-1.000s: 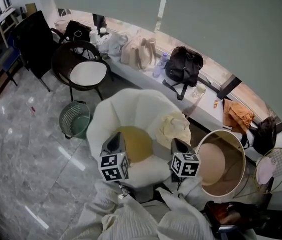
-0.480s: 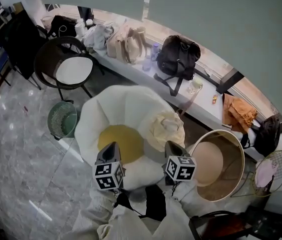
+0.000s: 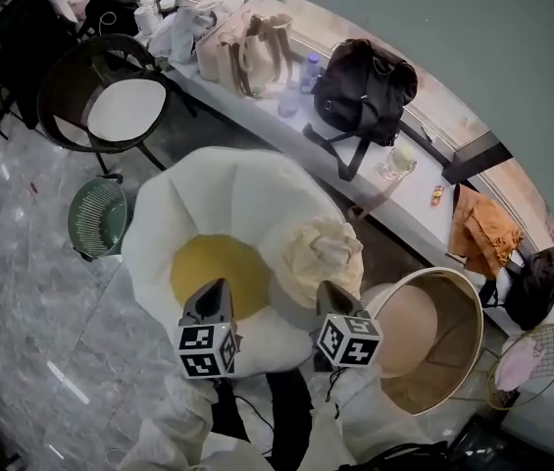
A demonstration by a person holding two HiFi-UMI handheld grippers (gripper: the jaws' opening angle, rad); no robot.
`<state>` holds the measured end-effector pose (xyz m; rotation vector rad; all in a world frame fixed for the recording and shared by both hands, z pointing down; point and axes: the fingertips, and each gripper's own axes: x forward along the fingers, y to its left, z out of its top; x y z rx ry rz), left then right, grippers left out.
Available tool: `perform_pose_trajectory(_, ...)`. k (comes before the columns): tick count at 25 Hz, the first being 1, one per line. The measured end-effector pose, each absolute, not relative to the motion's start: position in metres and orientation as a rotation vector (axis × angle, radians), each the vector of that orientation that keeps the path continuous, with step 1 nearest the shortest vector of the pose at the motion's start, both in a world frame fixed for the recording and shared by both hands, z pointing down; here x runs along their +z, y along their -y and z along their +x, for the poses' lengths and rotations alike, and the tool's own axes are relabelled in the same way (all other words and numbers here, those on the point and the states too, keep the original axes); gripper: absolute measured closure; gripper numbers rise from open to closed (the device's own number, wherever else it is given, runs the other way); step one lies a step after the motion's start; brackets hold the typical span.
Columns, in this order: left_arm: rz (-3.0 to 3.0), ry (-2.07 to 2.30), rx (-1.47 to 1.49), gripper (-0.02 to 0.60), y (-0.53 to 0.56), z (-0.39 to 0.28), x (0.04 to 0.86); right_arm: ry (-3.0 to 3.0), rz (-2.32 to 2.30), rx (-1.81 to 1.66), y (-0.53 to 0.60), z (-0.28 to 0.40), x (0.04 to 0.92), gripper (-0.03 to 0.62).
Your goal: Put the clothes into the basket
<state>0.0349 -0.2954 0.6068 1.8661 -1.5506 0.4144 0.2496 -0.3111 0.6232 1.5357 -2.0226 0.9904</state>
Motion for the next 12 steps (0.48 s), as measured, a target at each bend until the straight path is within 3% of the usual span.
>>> perform_pose_trajectory(12, 1.827, 1.518, 0.443, 0.577, 0.330, 0.084, 0.717, 2.009, 1.409, 1.004, 0.341, 0.256, 0.738, 0.569)
